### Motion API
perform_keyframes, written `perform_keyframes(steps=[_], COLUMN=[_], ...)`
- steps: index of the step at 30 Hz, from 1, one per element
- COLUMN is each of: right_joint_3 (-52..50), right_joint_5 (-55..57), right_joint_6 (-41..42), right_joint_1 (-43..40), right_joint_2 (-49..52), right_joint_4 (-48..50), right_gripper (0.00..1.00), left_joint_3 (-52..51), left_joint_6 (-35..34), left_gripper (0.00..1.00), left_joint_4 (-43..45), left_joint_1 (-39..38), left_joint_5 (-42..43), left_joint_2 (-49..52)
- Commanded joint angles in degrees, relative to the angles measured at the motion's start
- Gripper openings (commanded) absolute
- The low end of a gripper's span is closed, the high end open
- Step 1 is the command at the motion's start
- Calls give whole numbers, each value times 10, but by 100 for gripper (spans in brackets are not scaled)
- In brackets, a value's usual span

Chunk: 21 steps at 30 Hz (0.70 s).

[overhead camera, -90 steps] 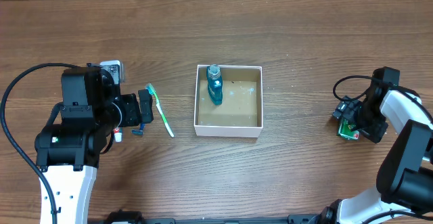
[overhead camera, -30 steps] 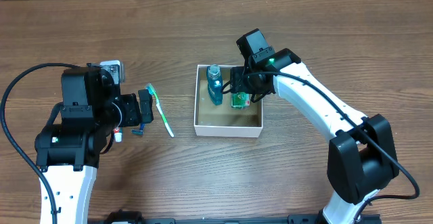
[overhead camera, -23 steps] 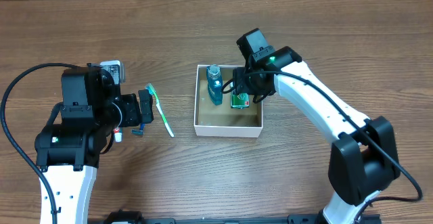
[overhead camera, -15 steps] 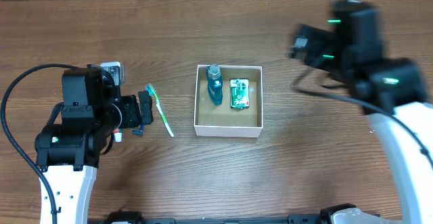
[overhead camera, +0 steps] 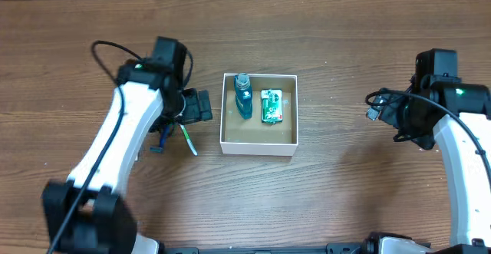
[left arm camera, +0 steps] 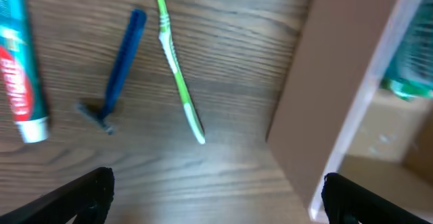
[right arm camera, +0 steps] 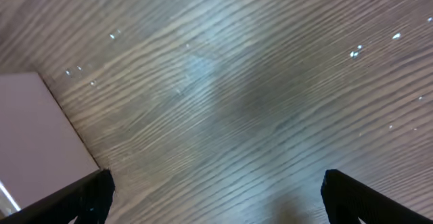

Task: Pack container
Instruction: 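Grasp the green toothbrush with the left gripper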

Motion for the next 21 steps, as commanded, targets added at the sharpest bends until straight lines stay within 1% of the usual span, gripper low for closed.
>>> perform_keyframes(steps=[1, 4, 8, 13, 16, 17, 19, 20, 21], right_joint_3=[-2, -2, -2, -2, -2, -2, -2, -2, -2], right_joint_5=[-9, -9, -9, -9, -9, -9, -9, -9, -9], right_joint_6=[-3, -3, -3, -3, -3, -3, -3, -3, -3], right_joint_1=[-2, -2, -2, -2, -2, -2, -2, -2, -2], right_joint_2=[-6, -6, -6, -6, -6, -6, -6, -6, -6], right_joint_4=[9, 10, 10, 10, 10, 10, 10, 10, 10], right_gripper=[100, 100, 100, 100, 100, 100, 100, 100, 100], left_joint_3=[3, 2, 2, 2, 2, 2, 2, 2, 2], left_joint_6=[-31, -36, -38, -46, -46, -46, -46, -46, -46], left_gripper=[100, 100, 100, 100, 100, 98, 86, 77, 60], left_joint_4=[31, 37, 37, 46, 54, 60, 75, 81, 92], left_joint_1=[-3, -2, 4, 33, 40, 40, 40, 40, 40], left_joint_5=[33, 33, 30, 28, -3, -21, -34, -34, -34], left_joint_2=[74, 136, 186, 234, 243, 243, 243, 243, 243])
